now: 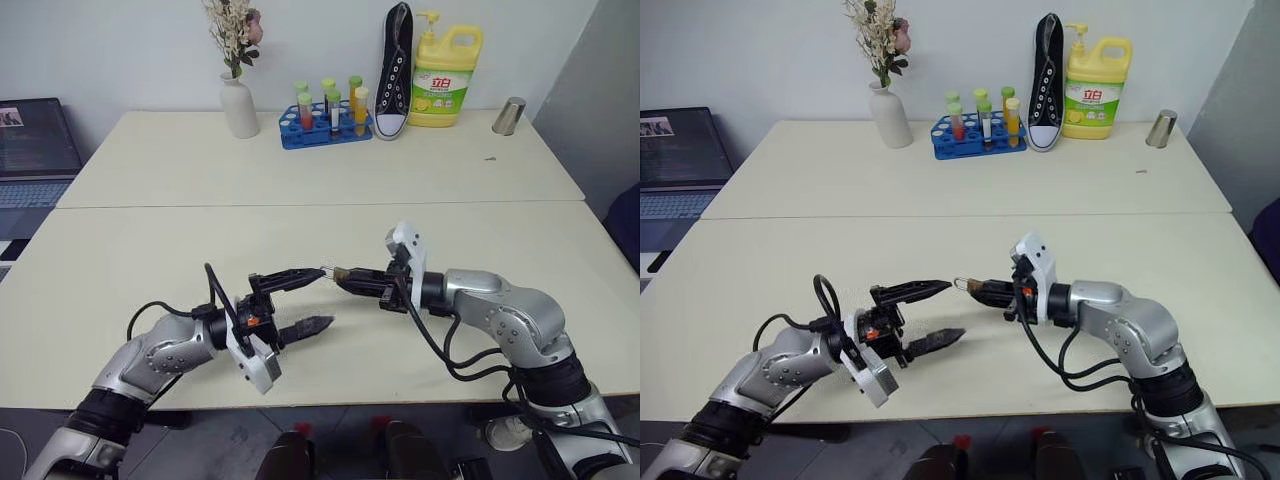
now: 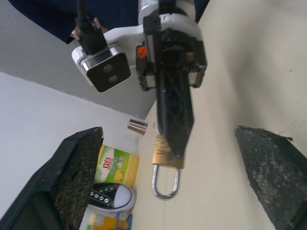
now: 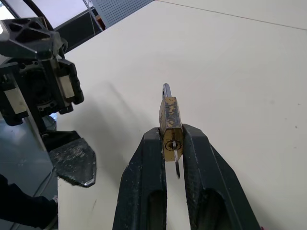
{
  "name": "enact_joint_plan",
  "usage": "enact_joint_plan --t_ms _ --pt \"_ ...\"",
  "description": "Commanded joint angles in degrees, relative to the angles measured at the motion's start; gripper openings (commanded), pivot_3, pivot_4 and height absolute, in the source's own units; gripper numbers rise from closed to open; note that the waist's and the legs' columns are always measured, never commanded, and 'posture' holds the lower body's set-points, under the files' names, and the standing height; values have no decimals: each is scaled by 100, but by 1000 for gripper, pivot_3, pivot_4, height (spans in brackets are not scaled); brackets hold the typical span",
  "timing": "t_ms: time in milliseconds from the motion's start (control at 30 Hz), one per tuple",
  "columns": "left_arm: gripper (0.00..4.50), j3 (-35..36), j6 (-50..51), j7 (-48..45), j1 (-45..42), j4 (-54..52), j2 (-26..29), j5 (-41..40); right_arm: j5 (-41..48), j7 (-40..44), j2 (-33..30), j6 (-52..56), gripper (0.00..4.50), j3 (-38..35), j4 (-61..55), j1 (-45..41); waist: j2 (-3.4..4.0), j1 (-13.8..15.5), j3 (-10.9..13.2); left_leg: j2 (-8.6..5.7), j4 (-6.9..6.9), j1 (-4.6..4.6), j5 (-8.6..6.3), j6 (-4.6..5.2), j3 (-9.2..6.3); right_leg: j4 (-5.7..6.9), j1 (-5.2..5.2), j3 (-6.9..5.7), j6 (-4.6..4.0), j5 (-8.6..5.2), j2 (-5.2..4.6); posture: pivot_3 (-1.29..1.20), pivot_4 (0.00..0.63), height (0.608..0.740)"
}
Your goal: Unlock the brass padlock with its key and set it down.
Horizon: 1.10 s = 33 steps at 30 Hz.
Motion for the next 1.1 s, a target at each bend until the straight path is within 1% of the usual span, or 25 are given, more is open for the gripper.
enact_joint_plan --t_ms 33,67,167,233,300,333,433,467,533,667,833,1100 --pt "4090 69 776 -307 -132 -293 -43 -947 -98 143 -211 -233 124 -318 -62 24 0 0 0 -1 0 0 0 0 0 0 1 0 0 0 0 0 150 740" --pt "3867 110 1063 -387 -174 -314 -91 -1195 -127 168 -263 -264 124 -341 -60 33 0 1 0 -2 1 0 0 0 0 0 2 -1 0 0 0 0 150 740" --pt "2889 81 1990 -934 -396 -366 -176 -2038 -184 297 -426 -367 124 -327 -172 80 0 -4 0 -4 2 0 0 0 -1 -1 4 -3 0 0 0 0 150 740" --pt "2245 132 2866 -1240 -533 -401 -280 -2576 -146 373 -472 -371 124 -340 -259 100 0 -6 0 -5 1 0 0 0 -1 0 4 -5 0 0 2 0 150 740" --pt "1585 90 3672 -1736 -580 -440 -317 -3101 -132 515 -538 -413 124 -297 -417 131 0 -16 0 -5 2 0 0 0 -2 0 4 -5 0 0 5 0 150 740" --pt "1278 64 4234 -2004 -582 -494 -341 -3469 -100 574 -550 -415 124 -277 -526 146 0 -35 0 -5 1 1 0 0 0 -1 4 -4 0 0 5 0 150 740" --pt "331 124 5347 -2571 -635 -621 -442 -4150 -67 725 -566 -436 124 -218 -751 175 0 -71 0 -4 0 1 0 0 -1 -1 3 -3 0 0 9 0 150 740" --pt "11 164 5580 -2705 -659 -652 -477 -4269 -63 764 -569 -439 124 -206 -803 185 0 -72 0 -3 1 1 0 0 -2 -1 3 -4 0 0 9 0 150 740" --pt "0 259 6202 -2927 -729 -765 -591 -4680 -24 833 -568 -428 124 -203 -912 207 0 -70 0 -2 2 1 0 0 -4 -1 4 -5 0 0 9 0 150 740" --pt "0 413 7032 -3210 -805 -982 -783 -5175 25 911 -609 -389 124 -210 -1005 247 -1 -53 0 -1 4 1 0 0 -5 -1 6 -5 0 0 8 0 150 740" --pt "0 600 7482 -3320 -726 -1214 -905 -5250 -2 943 -642 -404 124 -203 -1005 266 -1 -56 0 1 3 2 1 -1 -3 -3 5 -2 0 0 8 0 150 740" --pt "0 705 8059 -3490 -448 -1711 -901 -5273 -49 975 -653 -451 124 -198 -914 247 -1 -41 0 3 3 2 1 -1 -3 -4 6 0 0 0 5 0 150 740"
